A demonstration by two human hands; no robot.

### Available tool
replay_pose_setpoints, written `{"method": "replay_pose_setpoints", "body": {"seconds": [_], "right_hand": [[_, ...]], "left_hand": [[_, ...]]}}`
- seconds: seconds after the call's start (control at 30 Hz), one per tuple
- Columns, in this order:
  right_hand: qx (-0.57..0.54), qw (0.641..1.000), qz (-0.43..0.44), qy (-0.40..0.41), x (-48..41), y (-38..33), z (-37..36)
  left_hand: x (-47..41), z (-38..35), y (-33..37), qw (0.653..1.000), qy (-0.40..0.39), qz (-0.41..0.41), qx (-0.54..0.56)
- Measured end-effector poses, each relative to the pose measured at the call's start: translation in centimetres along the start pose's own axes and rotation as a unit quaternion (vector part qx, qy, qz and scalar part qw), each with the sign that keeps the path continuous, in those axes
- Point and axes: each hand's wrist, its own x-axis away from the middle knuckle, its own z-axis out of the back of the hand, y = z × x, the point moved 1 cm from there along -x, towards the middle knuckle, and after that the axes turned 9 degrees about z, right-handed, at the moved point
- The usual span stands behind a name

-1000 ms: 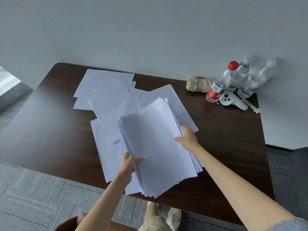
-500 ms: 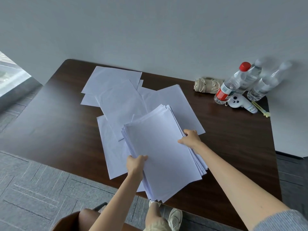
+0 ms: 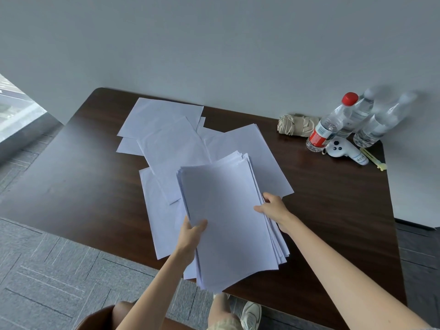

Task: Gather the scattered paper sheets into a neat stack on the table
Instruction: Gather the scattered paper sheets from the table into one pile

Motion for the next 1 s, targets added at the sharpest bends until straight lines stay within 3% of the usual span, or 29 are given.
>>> {"method": "replay_pose_setpoints", "body": {"seconds": [0.23,0.43,0.7,0.8,1.0], "right_hand": [[-0.063,0.998,0.016,0.015,2.3,-0.2,-0.7],[-0.049,0.999,0.011,0.002,3.1,0.5,-2.1],[0.109,0.991,-0.008,0.071,2.9,1.8,-3.4],[0.076,0.994,-0.028,0.073,2.8,1.9,-3.2],[0.012,0.997,-0.049,0.061,3.1,2.0,-2.9]], "left_hand": [[-1.0,1.5,2.6,0.997,-0.014,-0.061,-0.044],[-3.3,2.7,4.7,0.989,0.030,-0.027,-0.142],[-4.1,2.7,4.3,0.902,0.201,0.037,-0.381],[-4.3,2.6,4.1,0.899,0.218,0.050,-0.376],[-3.9,2.9,4.4,0.925,0.178,0.060,-0.331]]}}
